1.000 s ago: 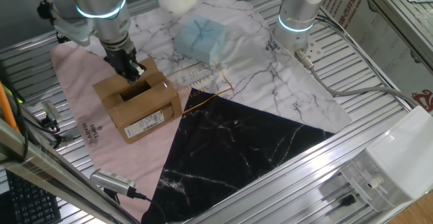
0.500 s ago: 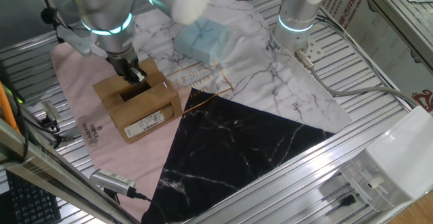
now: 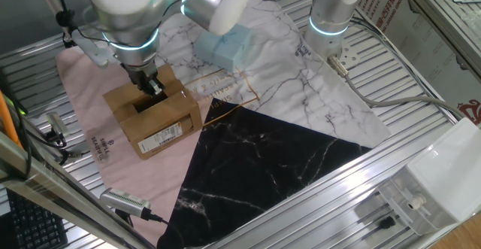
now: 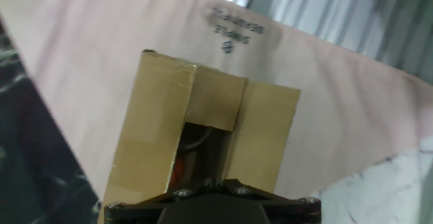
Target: Cover the box
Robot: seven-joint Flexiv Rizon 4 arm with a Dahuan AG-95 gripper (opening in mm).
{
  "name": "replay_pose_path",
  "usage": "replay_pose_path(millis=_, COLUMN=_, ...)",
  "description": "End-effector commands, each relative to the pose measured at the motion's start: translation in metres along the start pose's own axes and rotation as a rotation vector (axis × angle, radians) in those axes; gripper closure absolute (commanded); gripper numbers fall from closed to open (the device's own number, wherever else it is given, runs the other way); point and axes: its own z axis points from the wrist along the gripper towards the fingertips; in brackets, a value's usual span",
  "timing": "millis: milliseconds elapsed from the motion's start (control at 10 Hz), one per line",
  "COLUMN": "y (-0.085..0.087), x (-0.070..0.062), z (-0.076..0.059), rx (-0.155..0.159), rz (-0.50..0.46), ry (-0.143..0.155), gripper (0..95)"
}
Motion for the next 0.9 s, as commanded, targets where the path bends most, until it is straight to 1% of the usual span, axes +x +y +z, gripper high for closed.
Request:
replay_pose_path(millis=100, y=0.000, x=0.000, z=-0.001, rx=-0.026, rz=-0.035, ry=0.001, gripper=95.0)
replay_pose_path(millis=200, y=0.000, x=0.000, z=-0.001, rx=-0.026, rz=-0.037, ry=0.002, gripper=95.0)
replay_pose_path(millis=400, y=-0.003, x=-0.003, z=0.001, rx=-0.015, rz=-0.052, ry=0.005, gripper=95.0)
replay_pose_path(millis=600, y=-0.009, x=-0.004, z=0.003, rx=-0.017, rz=-0.062, ry=0.001, gripper=95.0)
replay_pose_path(millis=900, y=-0.028, x=-0.006, z=0.011, rx=-0.025, rz=-0.106, ry=-0.002, gripper=95.0)
